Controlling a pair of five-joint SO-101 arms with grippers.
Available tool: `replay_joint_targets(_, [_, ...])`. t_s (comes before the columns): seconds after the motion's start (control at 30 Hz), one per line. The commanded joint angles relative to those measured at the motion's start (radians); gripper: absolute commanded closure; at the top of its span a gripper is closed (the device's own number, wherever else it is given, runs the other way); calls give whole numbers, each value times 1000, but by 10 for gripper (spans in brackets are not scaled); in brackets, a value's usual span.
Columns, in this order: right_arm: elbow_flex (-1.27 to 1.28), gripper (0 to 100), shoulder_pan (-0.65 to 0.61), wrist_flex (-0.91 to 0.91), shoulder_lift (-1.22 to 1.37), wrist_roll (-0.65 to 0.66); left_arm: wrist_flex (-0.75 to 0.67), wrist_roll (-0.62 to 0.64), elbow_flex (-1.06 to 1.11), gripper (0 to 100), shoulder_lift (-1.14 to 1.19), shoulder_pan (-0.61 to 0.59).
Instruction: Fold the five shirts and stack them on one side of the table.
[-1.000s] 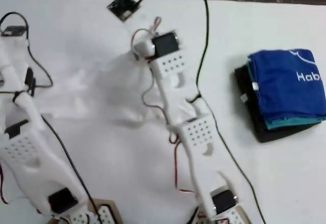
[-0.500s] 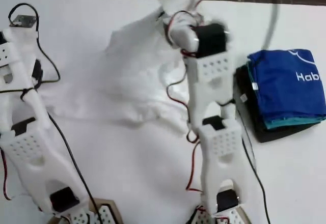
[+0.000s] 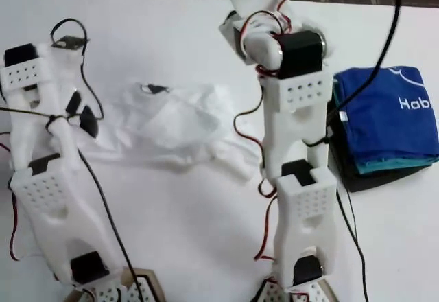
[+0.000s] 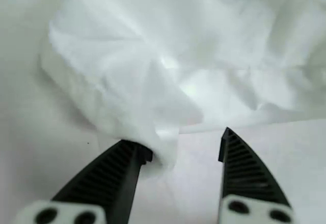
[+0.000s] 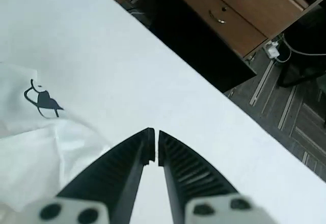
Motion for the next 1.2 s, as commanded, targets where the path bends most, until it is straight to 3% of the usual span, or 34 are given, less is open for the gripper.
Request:
replay_joint_targets(0.0, [150,978,-53,-18,-30,-71,15,-12,-62,779,-8,-60])
replay_joint_targets(0.17, [388,884,-186,-202,166,-101,14,-12,-62,779,-5,-106])
replay_joint_targets(0.3, [373,776,-269,-294,331,-52,17,-12,-59,780,-3,-121])
replay_joint_targets(0.77, [227,814,-283,-248,533,-31,9,-12,-68,781,-3,-117])
replay_joint_targets(0.9, [209,991,-266,-240,532,-35,9,-12,-62,781,-3,-117])
replay_joint_targets(1.17, [-161,977,-231,-24,473,-37,9,-12,-59,781,2,-117])
